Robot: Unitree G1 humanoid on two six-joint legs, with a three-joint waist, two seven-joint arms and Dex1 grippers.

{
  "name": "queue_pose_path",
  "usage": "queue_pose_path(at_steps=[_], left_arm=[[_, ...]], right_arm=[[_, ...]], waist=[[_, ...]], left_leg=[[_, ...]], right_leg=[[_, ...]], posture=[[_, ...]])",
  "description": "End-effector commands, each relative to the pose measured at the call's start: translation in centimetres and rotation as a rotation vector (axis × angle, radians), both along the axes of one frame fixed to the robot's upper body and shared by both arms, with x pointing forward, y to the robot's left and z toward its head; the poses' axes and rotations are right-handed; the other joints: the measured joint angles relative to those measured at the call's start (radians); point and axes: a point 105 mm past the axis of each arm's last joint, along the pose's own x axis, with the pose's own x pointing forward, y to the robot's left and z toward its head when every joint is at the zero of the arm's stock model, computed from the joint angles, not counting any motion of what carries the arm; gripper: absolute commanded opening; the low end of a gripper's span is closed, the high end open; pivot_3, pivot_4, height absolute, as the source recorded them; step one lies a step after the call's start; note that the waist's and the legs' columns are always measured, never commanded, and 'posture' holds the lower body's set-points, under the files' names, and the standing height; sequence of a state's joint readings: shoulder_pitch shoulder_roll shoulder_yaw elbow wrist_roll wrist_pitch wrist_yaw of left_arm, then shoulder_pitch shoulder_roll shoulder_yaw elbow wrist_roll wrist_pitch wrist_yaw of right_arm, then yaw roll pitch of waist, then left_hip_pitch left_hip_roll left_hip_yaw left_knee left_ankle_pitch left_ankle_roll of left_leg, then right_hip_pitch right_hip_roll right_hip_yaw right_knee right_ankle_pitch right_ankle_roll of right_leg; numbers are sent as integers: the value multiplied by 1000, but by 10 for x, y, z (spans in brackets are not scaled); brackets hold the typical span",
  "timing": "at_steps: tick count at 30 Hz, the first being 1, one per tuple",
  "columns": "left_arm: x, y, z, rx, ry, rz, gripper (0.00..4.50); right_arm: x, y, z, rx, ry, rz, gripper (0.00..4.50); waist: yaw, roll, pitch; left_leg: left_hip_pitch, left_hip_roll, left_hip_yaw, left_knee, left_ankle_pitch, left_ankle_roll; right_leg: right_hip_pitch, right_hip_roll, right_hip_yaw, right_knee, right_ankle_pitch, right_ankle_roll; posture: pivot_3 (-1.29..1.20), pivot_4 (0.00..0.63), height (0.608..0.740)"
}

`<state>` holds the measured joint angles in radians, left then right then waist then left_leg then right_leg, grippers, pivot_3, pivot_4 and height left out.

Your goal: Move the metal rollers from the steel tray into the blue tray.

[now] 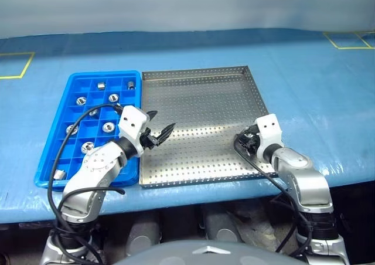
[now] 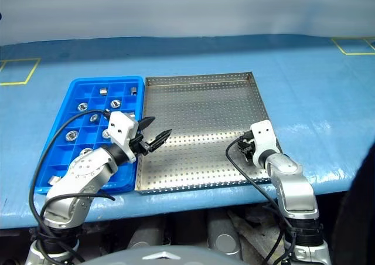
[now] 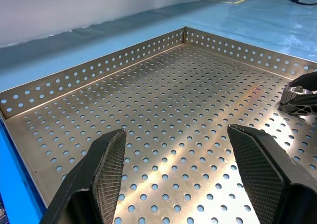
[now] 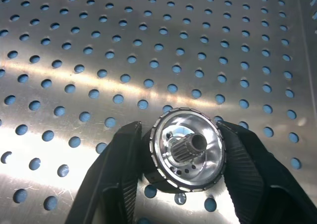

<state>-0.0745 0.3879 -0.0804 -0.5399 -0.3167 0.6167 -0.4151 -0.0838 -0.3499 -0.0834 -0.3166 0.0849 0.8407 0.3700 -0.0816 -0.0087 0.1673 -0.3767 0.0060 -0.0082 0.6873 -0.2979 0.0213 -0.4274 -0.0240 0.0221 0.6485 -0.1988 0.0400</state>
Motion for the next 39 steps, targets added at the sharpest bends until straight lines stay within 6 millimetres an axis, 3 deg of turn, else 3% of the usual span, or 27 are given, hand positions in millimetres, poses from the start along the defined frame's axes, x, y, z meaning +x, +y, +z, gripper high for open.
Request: queue_pose_path(at_steps=[1,4,6,12,15,20,27,33,39], left_arm=[[1,2,10,-1,-50,6,3589],[0,6,11,-4,-55,24,3589],[0,11,14,-19,-66,50,3589],[2,46,22,-30,-101,231,3589],[-5,69,25,2,-104,301,3589],[-20,110,37,68,-126,425,3589],[-48,152,43,133,-126,593,3589],[-86,166,43,145,-121,709,3589],[-126,169,39,150,-94,825,3589]], right_arm=[[2,-6,4,-17,-13,-23,1848],[8,1,15,-22,-66,-2,1848],[15,17,32,-4,-138,43,1848],[17,100,75,86,-279,348,1848],[9,142,92,138,-326,515,1848],[-14,201,104,187,-348,793,1848],[-46,265,110,219,-361,1091,1848],[-55,294,107,200,-370,1234,1848],[-59,306,99,208,-346,1316,1848]], waist=[[0,0,0],[-1,0,0],[-3,0,0],[-10,0,0],[-5,0,0],[11,-1,0],[28,-4,-1],[68,-7,-3],[132,-11,-5]], left_leg=[[0,0,0,1,0,1],[0,0,2,1,-1,2],[0,0,3,1,-1,2],[0,2,3,1,-1,2],[0,2,3,1,-1,2],[-1,1,3,1,-2,3],[-1,1,2,1,-2,3],[-1,1,1,-2,-1,1],[-1,2,-4,-4,0,-1]], right_leg=[[0,0,0,0,0,0],[0,0,2,-1,1,2],[0,0,3,-1,1,2],[-1,2,4,-1,2,2],[-1,2,3,-1,2,2],[-2,-1,2,-4,3,2],[-1,-3,-1,-4,3,1],[-2,-5,-5,-4,2,-2],[-1,-5,-9,-4,-3,-11]], posture=[[-160,150,740],[-148,150,740],[-145,150,740],[-101,150,740],[-82,150,740],[-54,150,740],[26,150,740],[187,150,740],[358,150,740]])
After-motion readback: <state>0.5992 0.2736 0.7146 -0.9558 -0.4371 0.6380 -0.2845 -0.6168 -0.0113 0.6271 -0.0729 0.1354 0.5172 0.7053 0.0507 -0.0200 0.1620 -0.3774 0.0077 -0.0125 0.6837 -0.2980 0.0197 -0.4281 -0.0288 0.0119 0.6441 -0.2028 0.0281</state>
